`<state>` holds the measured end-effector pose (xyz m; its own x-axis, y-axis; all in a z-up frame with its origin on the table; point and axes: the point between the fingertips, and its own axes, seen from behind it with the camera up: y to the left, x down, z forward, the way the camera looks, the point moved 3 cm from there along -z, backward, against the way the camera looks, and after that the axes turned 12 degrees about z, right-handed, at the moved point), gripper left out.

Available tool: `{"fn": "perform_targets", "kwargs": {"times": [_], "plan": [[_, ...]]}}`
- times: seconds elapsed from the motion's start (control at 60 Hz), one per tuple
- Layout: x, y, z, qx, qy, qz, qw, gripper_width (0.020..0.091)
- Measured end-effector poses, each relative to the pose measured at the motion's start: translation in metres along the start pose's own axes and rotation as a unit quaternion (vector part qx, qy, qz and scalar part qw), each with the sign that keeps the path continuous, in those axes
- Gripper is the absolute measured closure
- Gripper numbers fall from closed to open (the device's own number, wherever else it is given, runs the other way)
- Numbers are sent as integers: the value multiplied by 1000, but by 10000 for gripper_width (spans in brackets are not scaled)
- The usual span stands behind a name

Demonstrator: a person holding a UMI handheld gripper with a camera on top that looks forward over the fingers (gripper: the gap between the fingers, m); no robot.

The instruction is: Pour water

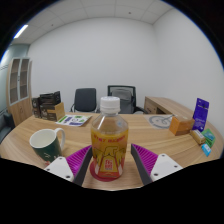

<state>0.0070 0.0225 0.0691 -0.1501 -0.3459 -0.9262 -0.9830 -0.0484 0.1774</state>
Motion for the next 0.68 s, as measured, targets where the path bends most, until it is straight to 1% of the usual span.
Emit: {"fn": "perform_targets", "kwargs": {"times": [0.05,0.183,0.25,0.35,0.467,0.55,0.683], "plan": [[0,2,-15,-3,1,-7,1000,262],[-7,2,-70,-19,-21,-1,1000,259],[-7,5,-103,-33,-24,5,999,264],[-2,6,-157,-48,-39,11,998,260],[15,2,-211,-61,-55,33,996,262],[26,-4,-238,-71,-57,38,995,263],[31,-19,-264,-80,-64,49,994,261]]}}
